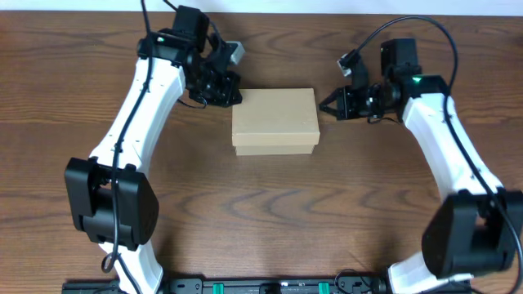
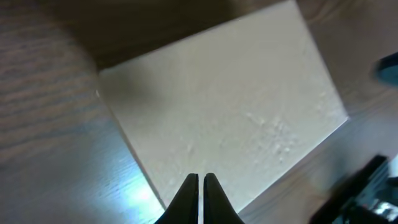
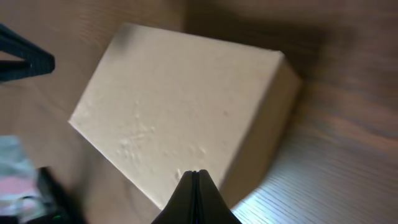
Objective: Pack container
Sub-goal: 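Press the closed lid down with both grippers from the sides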
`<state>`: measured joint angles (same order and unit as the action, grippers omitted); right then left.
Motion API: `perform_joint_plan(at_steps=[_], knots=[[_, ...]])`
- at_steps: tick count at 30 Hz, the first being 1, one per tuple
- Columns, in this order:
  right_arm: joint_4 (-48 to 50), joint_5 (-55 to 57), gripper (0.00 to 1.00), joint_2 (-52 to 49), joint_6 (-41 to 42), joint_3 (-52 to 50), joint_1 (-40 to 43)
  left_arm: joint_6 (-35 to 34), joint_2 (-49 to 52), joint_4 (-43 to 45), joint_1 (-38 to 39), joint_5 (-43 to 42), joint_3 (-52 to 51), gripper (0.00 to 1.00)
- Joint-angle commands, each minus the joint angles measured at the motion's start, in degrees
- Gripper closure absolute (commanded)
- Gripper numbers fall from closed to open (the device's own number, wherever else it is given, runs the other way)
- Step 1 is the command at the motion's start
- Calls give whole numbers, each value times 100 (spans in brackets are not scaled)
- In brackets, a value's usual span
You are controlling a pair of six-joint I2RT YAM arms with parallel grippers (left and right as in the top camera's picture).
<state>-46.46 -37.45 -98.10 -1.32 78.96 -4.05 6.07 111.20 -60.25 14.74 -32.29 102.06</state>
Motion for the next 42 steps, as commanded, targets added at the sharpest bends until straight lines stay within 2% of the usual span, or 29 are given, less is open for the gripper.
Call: perform_joint_plan(at_steps=[1, 4, 13, 20, 30, 33, 37, 42], knots=[[-133, 654, 99, 385, -264, 11, -94, 166, -247, -181, 168, 411, 44, 94], [-269, 748, 99, 372, -376, -46, -236, 162, -247, -249, 372, 748, -127, 94], [216, 774, 99, 107, -391, -809, -721, -7, -247, 103, 479, 737, -769, 94], [452, 1064, 99, 74, -391, -1263, -793, -98, -245, 483, 479, 723, -1357, 94], [599, 1058, 99, 72, -382, -1449, -793, -267, -247, 763, 479, 726, -1858, 94], [551, 997, 99, 131, -142, -1353, -793, -402, -319, 761, 474, 741, -1816, 94], [243, 981, 99, 496, -39, -1034, -793, -522, -772, 761, 474, 953, -1788, 94], [-120, 984, 99, 1486, -17, -636, -793, -522, -1923, 680, 474, 1480, -1788, 94]])
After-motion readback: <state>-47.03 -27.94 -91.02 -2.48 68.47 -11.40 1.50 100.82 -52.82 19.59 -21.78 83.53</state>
